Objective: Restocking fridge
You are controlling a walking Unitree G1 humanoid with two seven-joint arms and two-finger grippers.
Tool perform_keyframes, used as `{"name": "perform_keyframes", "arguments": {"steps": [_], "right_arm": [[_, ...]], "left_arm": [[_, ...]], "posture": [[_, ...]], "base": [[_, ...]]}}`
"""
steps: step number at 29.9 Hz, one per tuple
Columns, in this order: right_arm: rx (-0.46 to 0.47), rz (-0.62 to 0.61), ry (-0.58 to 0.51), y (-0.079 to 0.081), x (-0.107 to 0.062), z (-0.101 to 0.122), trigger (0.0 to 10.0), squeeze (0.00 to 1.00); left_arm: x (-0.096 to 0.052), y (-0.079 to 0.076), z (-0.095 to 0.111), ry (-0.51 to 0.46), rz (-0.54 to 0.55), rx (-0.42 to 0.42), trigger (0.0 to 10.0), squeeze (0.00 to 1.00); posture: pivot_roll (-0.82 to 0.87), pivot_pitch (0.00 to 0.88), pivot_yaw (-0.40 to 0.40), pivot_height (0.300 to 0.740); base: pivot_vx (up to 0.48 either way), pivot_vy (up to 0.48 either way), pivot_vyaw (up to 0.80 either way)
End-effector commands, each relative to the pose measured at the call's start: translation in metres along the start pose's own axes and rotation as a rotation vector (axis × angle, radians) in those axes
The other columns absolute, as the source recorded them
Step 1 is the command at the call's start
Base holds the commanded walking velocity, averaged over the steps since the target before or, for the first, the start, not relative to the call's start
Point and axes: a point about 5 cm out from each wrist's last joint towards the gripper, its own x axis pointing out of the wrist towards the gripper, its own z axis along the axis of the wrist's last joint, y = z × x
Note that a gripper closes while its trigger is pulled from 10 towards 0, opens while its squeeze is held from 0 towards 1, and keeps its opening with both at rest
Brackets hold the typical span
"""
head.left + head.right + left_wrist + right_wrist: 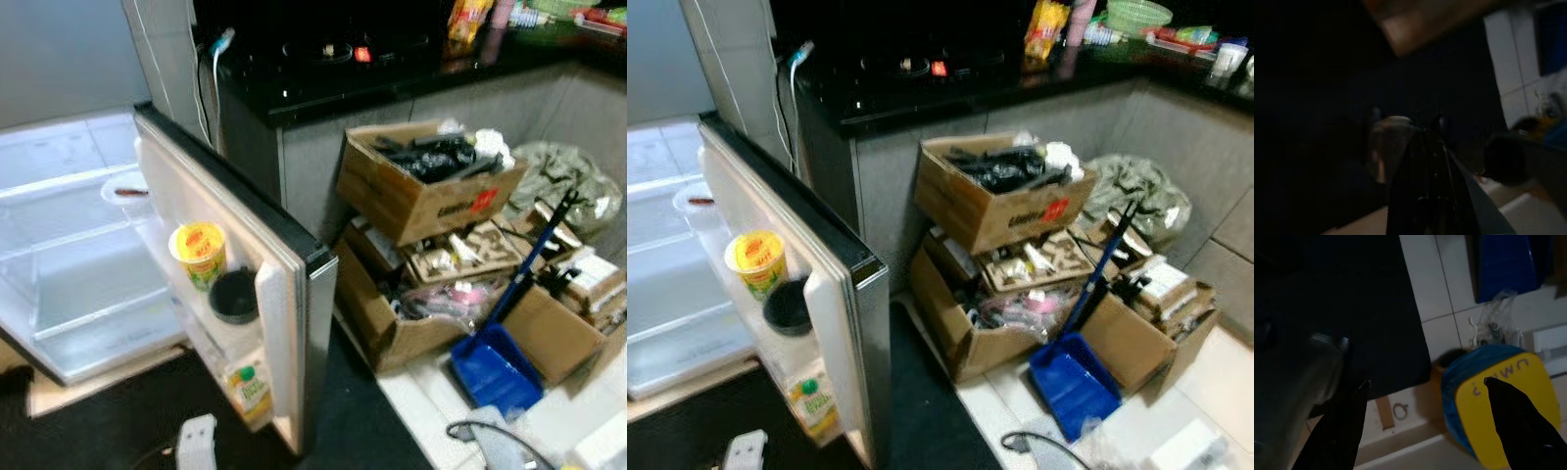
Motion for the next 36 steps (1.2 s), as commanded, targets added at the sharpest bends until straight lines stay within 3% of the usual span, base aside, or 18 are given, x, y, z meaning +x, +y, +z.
{"name": "perform_keyframes", "arguments": {"steps": [1,36], "right_arm": [[0.015,-0.005,0.015,-0.0045,-0.0014,-0.0045,10.0,0.00],[-0.002,-0.009,0.047,-0.0026,-0.0023,-0.0118,10.0,0.00]], "left_arm": [[0.0009,-0.0019,-0.0006,0.003,0.003,-0.004,10.0,0.00],[0.0008,-0.0039,-0.0029,0.016,-0.021,0.029,10.0,0.00]], "posture": [[-0.05,0.000,-0.057,0.740],[-0.05,0.000,-0.058,0.740]], "base": [[0.000,0.000,0.80],[0.000,0.000,0.80]]}}
